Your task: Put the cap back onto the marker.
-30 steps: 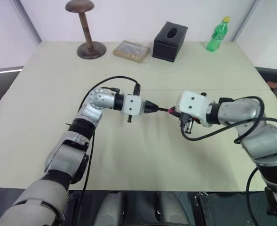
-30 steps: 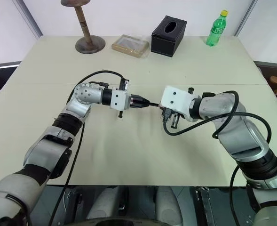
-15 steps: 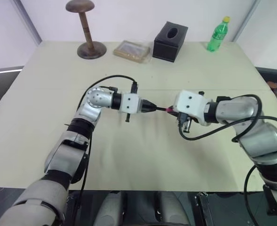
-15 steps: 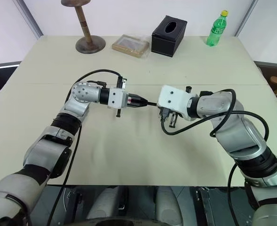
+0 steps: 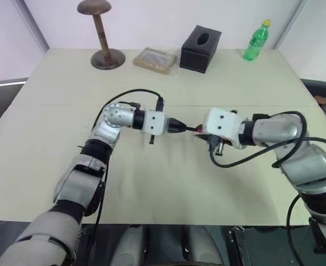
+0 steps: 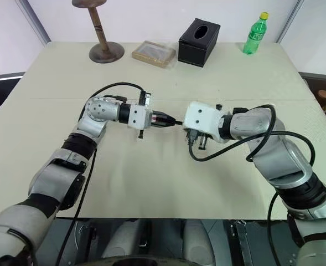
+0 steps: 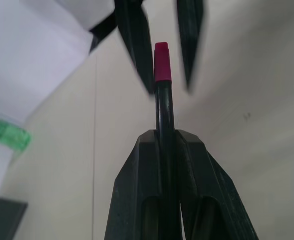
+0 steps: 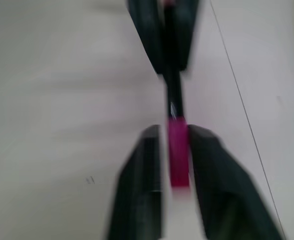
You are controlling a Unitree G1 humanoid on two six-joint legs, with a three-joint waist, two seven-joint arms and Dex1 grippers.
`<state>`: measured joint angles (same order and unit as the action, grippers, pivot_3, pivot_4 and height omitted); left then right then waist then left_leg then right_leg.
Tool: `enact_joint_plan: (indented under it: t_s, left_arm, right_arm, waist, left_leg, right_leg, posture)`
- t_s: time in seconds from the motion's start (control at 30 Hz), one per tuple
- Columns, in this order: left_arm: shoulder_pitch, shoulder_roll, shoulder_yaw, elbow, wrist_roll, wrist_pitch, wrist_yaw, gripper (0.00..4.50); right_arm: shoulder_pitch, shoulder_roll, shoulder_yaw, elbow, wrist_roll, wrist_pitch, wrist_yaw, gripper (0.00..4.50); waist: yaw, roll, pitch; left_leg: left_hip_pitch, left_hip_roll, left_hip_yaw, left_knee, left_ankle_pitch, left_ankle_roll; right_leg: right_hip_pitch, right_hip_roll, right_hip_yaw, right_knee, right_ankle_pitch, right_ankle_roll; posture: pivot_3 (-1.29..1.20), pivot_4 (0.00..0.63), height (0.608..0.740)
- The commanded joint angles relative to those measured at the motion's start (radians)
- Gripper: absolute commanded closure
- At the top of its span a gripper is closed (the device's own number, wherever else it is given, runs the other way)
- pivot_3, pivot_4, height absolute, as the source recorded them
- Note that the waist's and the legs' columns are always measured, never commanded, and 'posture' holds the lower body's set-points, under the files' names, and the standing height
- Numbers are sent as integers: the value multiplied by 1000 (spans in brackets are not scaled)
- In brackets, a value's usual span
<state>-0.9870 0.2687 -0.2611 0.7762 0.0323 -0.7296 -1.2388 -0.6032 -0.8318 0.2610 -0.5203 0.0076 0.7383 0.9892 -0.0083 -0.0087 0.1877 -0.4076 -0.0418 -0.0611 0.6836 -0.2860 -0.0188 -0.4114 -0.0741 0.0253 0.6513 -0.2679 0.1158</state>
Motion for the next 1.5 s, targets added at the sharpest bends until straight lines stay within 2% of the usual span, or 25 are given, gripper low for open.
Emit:
enact_joint_plan:
  t_s: [0.03,0.13,0.17,0.4,0.57,0.83,0.97,1.17,1.5]
  left_arm:
    - [22,34,6,-55,-25,-1,2,4500]
    - [47,61,5,-77,-25,12,5,4500]
    - [56,71,6,-86,-25,19,6,4500]
    - [104,107,17,-151,-10,114,64,4500]
    - [171,111,65,-302,-17,418,210,4500]
    - [388,91,143,-757,-34,968,457,4500]
    - [493,46,203,-982,-37,1295,621,4500]
    - [595,6,265,-1233,-24,1651,786,4500]
    - [674,-60,369,-1465,-9,1992,988,4500]
  right_arm:
    - [5,-25,-35,-30,15,-30,3,1740]
    - [17,-44,-49,-35,23,-30,3,142]
    - [22,-51,-55,-39,25,-31,3,56]
    - [49,-80,-109,-63,39,-16,-14,56]
    - [82,-49,-161,-107,58,47,-78,56]
    - [150,18,-205,-193,72,170,-207,56]
    - [208,38,-214,-236,84,217,-252,56]
    - [251,54,-203,-285,119,265,-291,56]
    - [268,62,-170,-310,165,291,-323,56]
  waist:
    - [-4,0,0]
    - [-7,0,0]
    - [-7,0,0]
    - [0,0,0]
    - [-3,0,0]
    - [-3,0,0]
    - [0,0,0]
    - [-2,0,0]
    - [0,0,0]
  left_leg:
    - [0,0,0,0,0,0]
    - [0,1,0,0,0,0]
    - [0,1,0,0,0,0]
    - [0,1,0,0,0,0]
    - [0,1,0,0,0,0]
    - [0,1,0,0,0,0]
    - [0,1,-1,0,0,0]
    - [1,1,-1,0,0,0]
    - [1,1,-1,0,0,0]
  right_leg:
    - [0,0,0,0,0,0]
    - [0,1,0,0,0,0]
    - [-1,1,0,1,0,0]
    - [0,1,0,0,0,0]
    - [0,1,0,0,0,0]
    - [-1,1,1,1,0,0]
    - [0,1,1,1,0,0]
    - [0,1,0,1,0,0]
    - [1,0,0,1,0,0]
  posture:
    - [0,150,740]
    - [0,150,740]
    - [0,150,740]
    - [0,150,740]
    - [0,150,740]
    - [0,150,740]
    - [0,150,740]
    - [0,150,740]
    - [0,150,740]
